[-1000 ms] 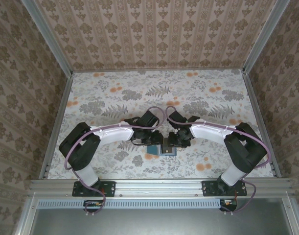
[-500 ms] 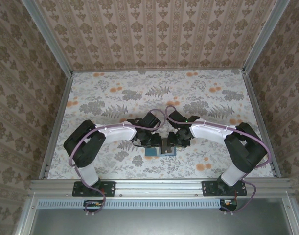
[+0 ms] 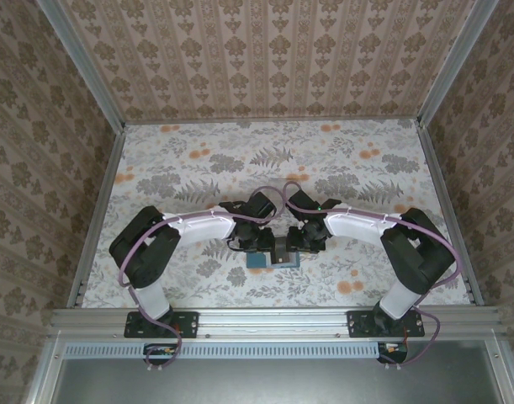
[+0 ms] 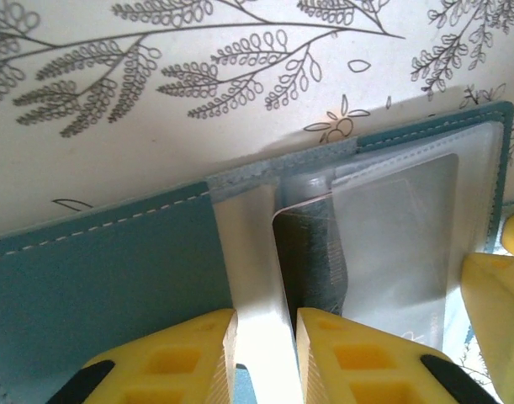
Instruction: Take the credit cards out of the card holder
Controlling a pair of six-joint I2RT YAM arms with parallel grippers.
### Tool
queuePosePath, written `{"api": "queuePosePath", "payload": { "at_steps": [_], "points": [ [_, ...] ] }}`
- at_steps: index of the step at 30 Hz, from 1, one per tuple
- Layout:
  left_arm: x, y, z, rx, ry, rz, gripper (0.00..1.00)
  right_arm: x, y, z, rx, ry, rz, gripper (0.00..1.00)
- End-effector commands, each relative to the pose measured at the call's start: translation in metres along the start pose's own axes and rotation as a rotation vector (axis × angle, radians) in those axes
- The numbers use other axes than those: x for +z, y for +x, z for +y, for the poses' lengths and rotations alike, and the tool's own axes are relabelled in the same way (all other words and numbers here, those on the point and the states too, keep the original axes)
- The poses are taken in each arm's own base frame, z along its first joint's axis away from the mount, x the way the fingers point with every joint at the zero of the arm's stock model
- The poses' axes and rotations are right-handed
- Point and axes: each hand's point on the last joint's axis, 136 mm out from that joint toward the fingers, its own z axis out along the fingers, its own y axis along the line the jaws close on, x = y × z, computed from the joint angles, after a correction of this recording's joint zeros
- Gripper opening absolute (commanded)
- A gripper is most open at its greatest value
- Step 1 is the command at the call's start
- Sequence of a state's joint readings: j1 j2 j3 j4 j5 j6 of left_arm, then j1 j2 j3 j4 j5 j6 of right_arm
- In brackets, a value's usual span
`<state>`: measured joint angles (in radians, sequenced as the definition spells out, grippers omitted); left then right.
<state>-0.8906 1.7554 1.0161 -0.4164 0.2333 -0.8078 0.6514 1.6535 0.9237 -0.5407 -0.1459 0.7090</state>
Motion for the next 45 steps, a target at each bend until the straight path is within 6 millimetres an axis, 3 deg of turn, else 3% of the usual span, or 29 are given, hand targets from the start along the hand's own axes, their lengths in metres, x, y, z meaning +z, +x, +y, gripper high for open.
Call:
{"api": "queuePosePath", "payload": {
  "at_steps": [1,7,17,33,45],
  "points": [
    [-0.003,0.001,0.018,0.010,-0.099,-0.003,0.26,0.008,0.004,-0.011,0.003,0.048,0.023,0.40],
    [-0.012,-0.007,0.012,0.011,-0.078,-0.048,0.26,0.002,0.003,-0.010,0.000,0.045,0.012,0.39],
    [-0.024,-0.015,-0.022,-0.030,0.202,-0.098,0.25,-0.002,0.001,-0.008,-0.004,0.042,0.006,0.38],
    [0.003,-0.002,-0.008,-0.071,0.177,-0.002,0.23,-0.002,0.000,-0.008,-0.007,0.044,0.009,0.37],
    [-0.017,-0.011,-0.011,-0.064,0.189,-0.077,0.25,-0.001,0.001,-0.008,-0.006,0.046,0.013,0.36]
  ]
}}
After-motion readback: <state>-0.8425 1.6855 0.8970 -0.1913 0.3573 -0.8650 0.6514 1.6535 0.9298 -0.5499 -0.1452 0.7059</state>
